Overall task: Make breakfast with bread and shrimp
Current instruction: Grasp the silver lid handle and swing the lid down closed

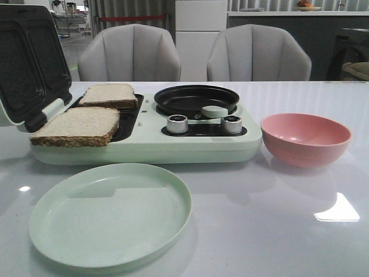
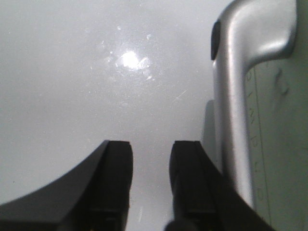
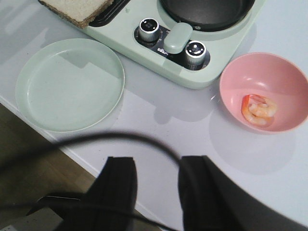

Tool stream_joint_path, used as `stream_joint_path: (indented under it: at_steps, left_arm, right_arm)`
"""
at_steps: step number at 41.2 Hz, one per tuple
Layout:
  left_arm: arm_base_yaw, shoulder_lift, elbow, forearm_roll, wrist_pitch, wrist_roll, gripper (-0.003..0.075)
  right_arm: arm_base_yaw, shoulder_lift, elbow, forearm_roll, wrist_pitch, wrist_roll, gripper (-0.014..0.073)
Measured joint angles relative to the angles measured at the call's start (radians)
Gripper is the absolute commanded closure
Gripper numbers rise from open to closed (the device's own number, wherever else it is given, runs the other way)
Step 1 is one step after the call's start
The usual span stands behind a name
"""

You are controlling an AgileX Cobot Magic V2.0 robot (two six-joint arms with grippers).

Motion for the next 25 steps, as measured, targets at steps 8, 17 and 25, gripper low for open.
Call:
stream_joint_path:
  at_steps: [8,17,25]
  left_arm:
    - [-0.056,0.0,-0.009,-0.002,0.004,0.012,0.0433]
    - [-0.131,0.0,-0.009,-0.013,0.013,0.012,0.0433]
    - [-0.198,0.0,-0.009,-0.017,0.013,0.012,0.0433]
  right_arm:
    - [0.0,0.0,0.0,0.0,0.0,0.0,0.0251]
    - [0.0,0.0,0.0,0.0,0.0,0.0,0.0251]
    - [0.0,0.0,0.0,0.0,0.0,0.0,0.0251]
